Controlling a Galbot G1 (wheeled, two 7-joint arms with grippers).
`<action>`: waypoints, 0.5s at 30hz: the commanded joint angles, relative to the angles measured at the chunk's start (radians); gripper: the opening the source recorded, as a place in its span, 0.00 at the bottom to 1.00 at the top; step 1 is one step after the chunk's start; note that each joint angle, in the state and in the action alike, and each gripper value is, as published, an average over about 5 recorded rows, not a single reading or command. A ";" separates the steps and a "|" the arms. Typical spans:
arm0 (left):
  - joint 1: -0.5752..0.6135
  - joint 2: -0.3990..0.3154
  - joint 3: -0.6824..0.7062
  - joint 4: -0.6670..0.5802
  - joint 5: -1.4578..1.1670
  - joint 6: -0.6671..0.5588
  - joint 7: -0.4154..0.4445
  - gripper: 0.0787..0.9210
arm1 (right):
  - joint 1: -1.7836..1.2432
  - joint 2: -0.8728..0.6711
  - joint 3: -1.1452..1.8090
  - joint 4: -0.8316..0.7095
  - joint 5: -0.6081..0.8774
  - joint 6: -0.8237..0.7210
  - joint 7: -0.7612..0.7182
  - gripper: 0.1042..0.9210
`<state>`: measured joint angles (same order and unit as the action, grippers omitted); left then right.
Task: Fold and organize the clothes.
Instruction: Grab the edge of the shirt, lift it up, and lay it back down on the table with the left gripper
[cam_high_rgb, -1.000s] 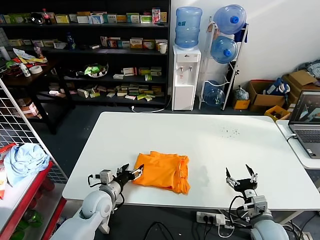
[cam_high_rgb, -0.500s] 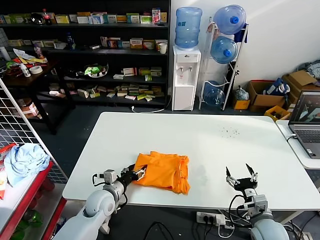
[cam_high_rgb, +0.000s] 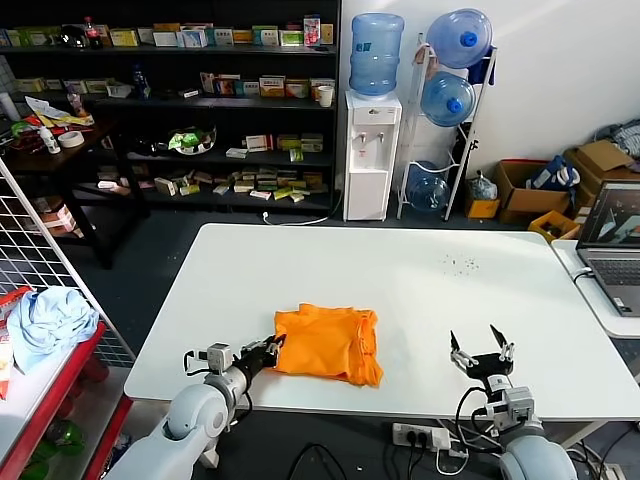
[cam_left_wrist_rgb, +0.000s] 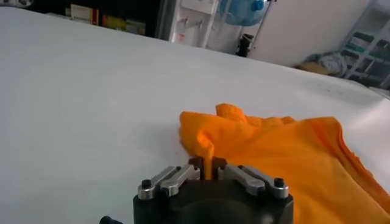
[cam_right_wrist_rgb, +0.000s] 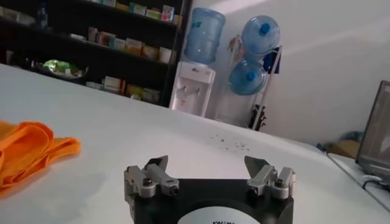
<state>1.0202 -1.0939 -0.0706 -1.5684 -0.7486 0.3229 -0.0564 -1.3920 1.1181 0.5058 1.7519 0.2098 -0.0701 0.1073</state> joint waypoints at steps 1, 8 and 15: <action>0.036 0.046 -0.029 -0.087 0.007 -0.011 -0.013 0.12 | 0.015 0.004 -0.008 -0.004 0.001 -0.003 0.003 0.88; 0.093 0.139 -0.150 -0.123 0.031 -0.006 -0.051 0.05 | 0.045 0.014 -0.030 -0.010 -0.002 -0.007 0.005 0.88; 0.157 0.269 -0.326 -0.046 0.153 -0.007 -0.073 0.05 | 0.061 0.011 -0.041 -0.011 0.008 -0.006 0.005 0.88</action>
<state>1.1073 -0.9755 -0.2045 -1.6449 -0.7055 0.3217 -0.1027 -1.3461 1.1284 0.4736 1.7418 0.2136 -0.0769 0.1121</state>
